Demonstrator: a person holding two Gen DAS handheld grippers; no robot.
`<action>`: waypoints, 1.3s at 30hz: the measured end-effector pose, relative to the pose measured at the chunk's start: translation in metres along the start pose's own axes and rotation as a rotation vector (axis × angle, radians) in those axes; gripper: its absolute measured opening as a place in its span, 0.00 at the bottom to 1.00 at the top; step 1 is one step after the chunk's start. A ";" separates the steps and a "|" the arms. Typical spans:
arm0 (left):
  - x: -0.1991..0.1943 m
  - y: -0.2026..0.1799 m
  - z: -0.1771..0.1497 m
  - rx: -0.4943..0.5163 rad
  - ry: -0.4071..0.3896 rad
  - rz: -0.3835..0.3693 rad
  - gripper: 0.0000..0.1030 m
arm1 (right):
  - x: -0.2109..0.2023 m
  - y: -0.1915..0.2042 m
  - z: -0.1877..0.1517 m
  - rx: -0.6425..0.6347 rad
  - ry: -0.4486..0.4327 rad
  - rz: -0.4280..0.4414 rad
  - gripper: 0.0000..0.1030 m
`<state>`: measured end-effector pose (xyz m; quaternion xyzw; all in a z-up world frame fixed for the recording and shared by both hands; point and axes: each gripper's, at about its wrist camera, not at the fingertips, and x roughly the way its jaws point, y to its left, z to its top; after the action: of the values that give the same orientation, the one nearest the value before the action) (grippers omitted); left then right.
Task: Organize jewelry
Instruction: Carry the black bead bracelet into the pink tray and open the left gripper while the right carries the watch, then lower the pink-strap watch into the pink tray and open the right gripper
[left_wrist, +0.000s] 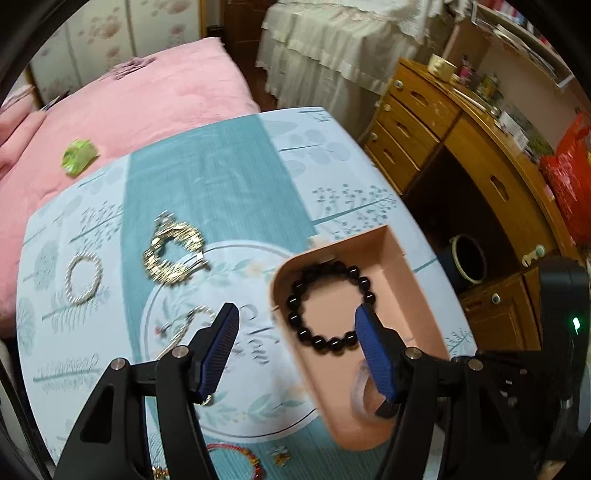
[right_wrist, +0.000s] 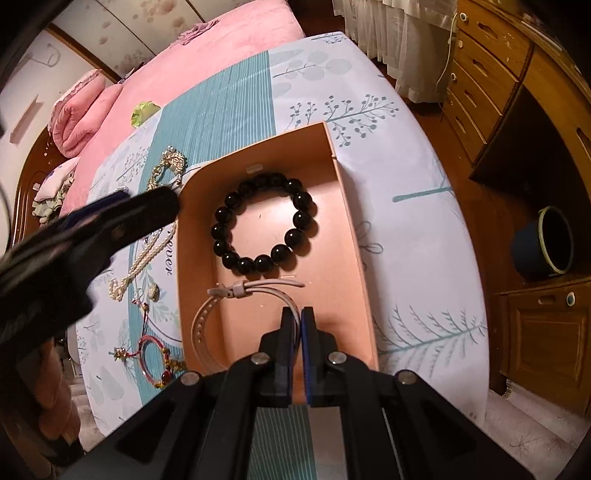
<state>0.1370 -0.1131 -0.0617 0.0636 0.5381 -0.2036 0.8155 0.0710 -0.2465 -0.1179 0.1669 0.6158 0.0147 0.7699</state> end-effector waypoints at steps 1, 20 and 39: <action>-0.002 0.005 -0.003 -0.012 -0.005 0.007 0.62 | 0.003 0.000 0.001 0.000 0.005 -0.004 0.04; -0.026 0.047 -0.025 -0.233 -0.027 0.030 0.81 | 0.004 0.020 0.003 -0.057 0.011 -0.068 0.11; -0.109 0.082 -0.060 -0.309 -0.124 0.080 0.85 | -0.061 0.071 -0.018 -0.176 -0.073 -0.006 0.33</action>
<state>0.0820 0.0097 0.0025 -0.0538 0.5085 -0.0895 0.8547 0.0525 -0.1896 -0.0442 0.0975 0.5839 0.0603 0.8037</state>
